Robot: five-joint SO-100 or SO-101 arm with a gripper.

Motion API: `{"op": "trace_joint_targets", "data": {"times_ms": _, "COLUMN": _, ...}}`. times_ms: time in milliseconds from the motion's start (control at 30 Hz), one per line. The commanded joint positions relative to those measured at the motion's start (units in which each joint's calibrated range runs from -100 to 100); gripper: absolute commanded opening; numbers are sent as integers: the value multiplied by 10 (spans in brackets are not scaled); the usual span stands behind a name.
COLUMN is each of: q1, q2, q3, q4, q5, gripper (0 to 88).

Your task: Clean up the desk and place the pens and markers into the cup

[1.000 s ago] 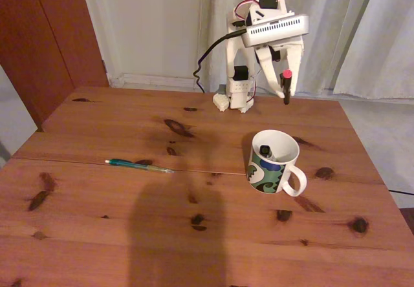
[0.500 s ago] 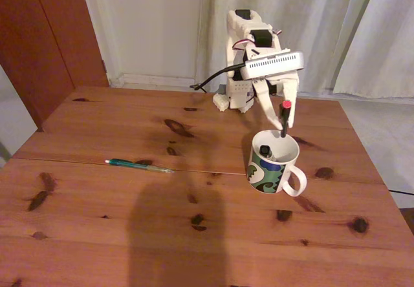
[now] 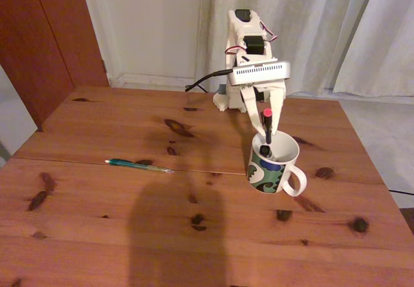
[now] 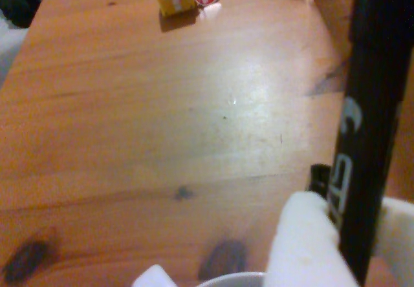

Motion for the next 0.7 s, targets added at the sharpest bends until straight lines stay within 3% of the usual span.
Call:
{"op": "trace_joint_targets", "data": {"times_ms": 0, "q1": 4, "q2": -24, "q3": -6, "q4": -18, "q5": 2, "gripper": 28}}
{"op": "trace_joint_targets", "data": {"times_ms": 200, "q1": 16, "q2": -24, "q3": -6, "q4": -18, "q5": 6, "gripper": 148}}
{"op": "trace_joint_targets", "data": {"times_ms": 667, "q1": 42, "q2": -29, "q3": -38, "q4": -20, "q5": 1, "gripper": 147}}
